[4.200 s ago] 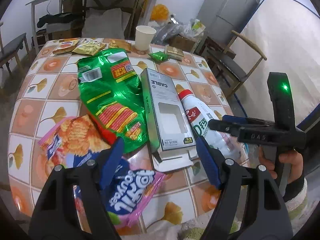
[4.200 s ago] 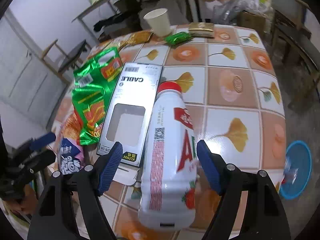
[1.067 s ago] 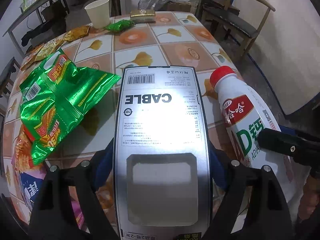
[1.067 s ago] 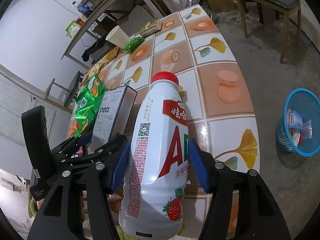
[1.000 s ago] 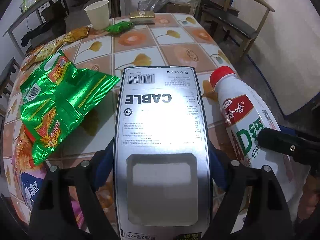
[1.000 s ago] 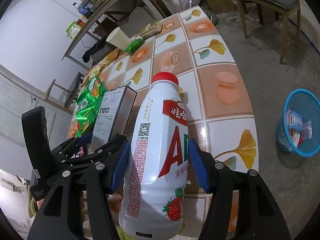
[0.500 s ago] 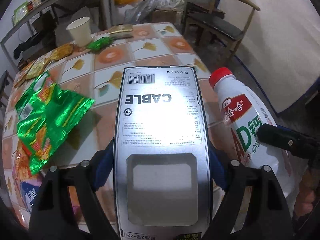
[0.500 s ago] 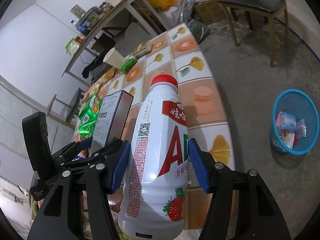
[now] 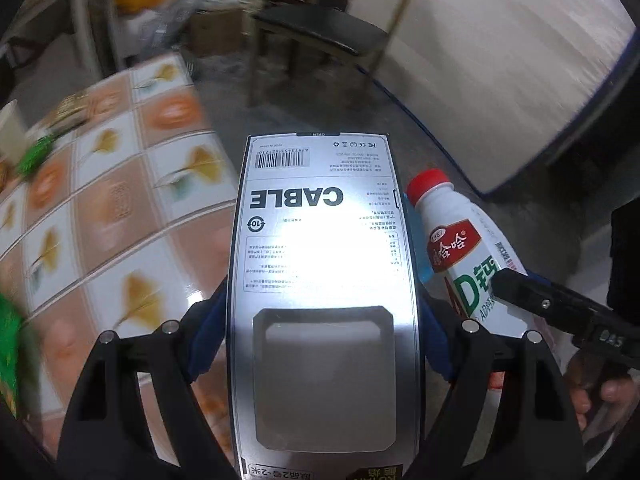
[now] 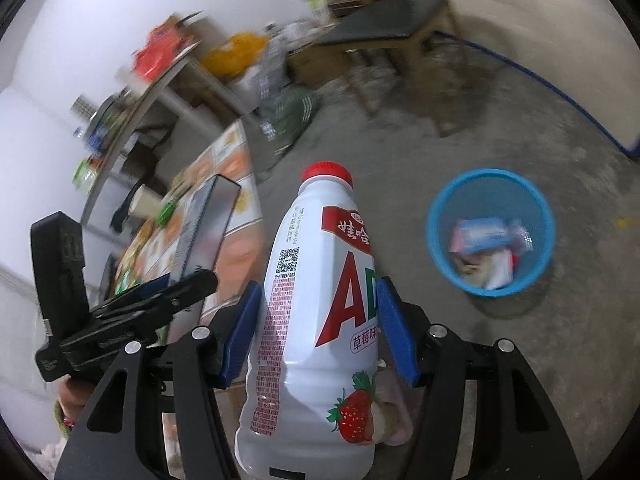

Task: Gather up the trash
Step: 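Carry the box and bottle over the blue wastebasket and open both tools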

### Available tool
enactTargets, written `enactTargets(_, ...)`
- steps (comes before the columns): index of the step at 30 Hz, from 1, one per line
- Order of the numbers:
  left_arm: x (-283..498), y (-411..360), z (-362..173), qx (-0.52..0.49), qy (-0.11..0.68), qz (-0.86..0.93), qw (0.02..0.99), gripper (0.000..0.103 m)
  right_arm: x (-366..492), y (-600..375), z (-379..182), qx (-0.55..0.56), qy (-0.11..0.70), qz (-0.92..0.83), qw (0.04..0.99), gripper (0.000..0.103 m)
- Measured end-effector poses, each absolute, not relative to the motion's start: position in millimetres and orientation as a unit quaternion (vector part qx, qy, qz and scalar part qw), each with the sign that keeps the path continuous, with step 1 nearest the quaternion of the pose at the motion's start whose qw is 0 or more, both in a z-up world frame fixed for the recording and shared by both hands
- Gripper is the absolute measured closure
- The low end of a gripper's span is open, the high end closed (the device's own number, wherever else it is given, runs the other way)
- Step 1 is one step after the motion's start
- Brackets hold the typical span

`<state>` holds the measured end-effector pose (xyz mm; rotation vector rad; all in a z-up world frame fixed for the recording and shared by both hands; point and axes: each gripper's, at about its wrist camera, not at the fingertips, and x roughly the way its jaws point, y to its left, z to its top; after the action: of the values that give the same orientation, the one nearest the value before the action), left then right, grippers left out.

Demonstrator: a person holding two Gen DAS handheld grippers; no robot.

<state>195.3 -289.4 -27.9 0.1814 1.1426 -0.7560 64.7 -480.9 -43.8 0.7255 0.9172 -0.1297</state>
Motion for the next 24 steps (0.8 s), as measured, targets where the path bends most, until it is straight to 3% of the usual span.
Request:
enactTargets(11,229.0,-448.1,-94.0,0.105,0.606,-0.408,0.674,0.024,54.7,-598.9,-118.6,0.433,0.436,-0.152,0.774,0.045)
enactTargets(14,240.5,-480.9,-110.3,0.092,0.621,-0.420,0.656,0.019,65.4,-622.2,-137.7,0.446,0.433,-0.172,0.764,0.044)
enactTargets(17,246.5,-499.3,-121.1,0.078,0.618,-0.418,0.661,0.017,71.5,-645.2,-159.5,0.454,0.426,-0.194,0.758,0.034)
enactTargets(24,240.0,-503.2,-129.2,0.058,0.624,-0.434,0.648,0.017,46.4,-646.5,-177.1,0.473,0.419,-0.220,0.743,0.033)
